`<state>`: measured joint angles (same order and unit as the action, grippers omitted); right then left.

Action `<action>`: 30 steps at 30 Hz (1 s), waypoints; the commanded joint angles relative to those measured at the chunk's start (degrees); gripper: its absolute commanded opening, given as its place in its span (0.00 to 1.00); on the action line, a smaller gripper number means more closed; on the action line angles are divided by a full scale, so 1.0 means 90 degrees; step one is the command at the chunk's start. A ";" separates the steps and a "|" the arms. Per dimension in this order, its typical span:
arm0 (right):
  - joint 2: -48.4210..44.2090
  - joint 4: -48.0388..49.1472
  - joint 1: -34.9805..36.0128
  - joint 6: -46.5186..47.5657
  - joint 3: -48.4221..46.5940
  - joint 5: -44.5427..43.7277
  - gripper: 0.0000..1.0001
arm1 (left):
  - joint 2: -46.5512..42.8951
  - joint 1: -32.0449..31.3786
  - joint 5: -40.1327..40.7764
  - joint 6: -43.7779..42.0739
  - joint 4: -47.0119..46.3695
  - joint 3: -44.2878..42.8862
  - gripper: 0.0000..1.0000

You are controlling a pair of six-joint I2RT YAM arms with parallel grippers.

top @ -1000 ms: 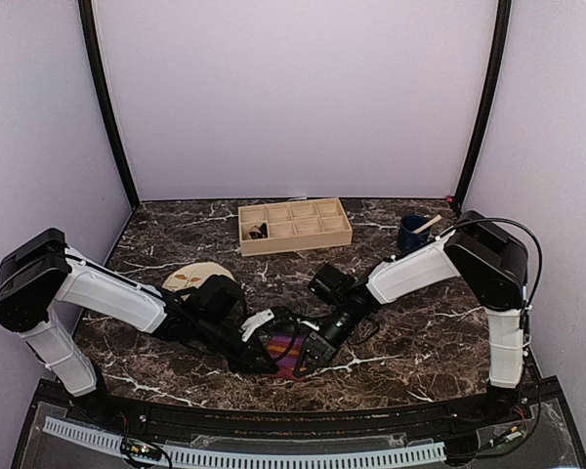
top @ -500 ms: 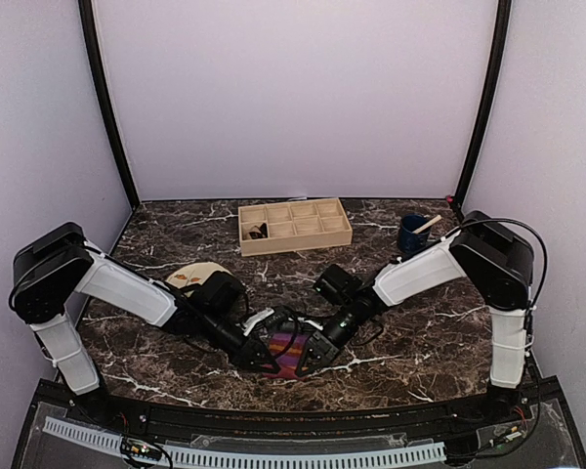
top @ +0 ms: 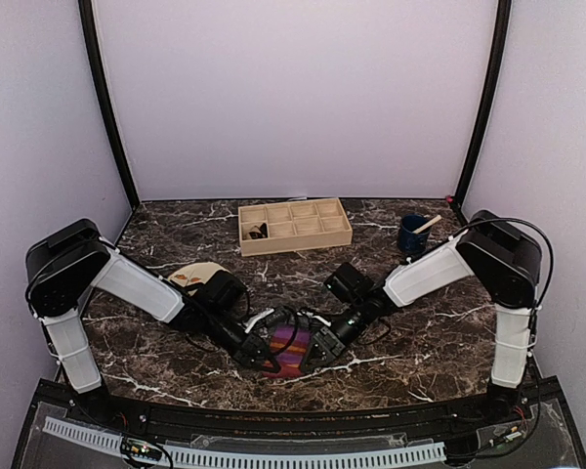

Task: Roll the socks
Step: Roll the sock at the center of the board.

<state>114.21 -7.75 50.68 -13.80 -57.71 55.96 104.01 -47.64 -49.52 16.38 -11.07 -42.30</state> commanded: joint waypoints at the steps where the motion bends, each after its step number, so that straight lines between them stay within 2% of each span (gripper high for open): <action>1: -0.0042 0.0236 -0.0258 -0.0236 0.0352 -0.0730 0.32 | 0.0163 0.0088 -0.0231 0.0089 0.0114 -0.0101 0.00; 8: -0.0266 0.0566 -0.0415 -0.0440 0.0717 -0.0855 0.32 | 0.0326 0.0164 -0.0377 0.0083 0.0139 -0.0184 0.00; 14: -0.0939 0.0631 -0.0423 -0.0201 0.0984 -0.1664 0.31 | 0.0475 0.0274 -0.0588 0.0040 0.0323 -0.0373 0.00; 20: -0.1973 0.0599 -0.0086 0.0264 0.1272 -0.3348 0.30 | 0.0633 0.0387 -0.0814 -0.0052 0.0635 -0.0646 0.00; 30: -0.2501 0.0612 0.1639 0.1419 0.1319 -0.6568 0.31 | 0.0944 0.0464 -0.1143 -0.0310 0.1177 -0.1110 0.00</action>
<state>92.53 -2.81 60.75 -7.01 -46.59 11.53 111.57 -43.86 -58.04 16.05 -4.80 -50.15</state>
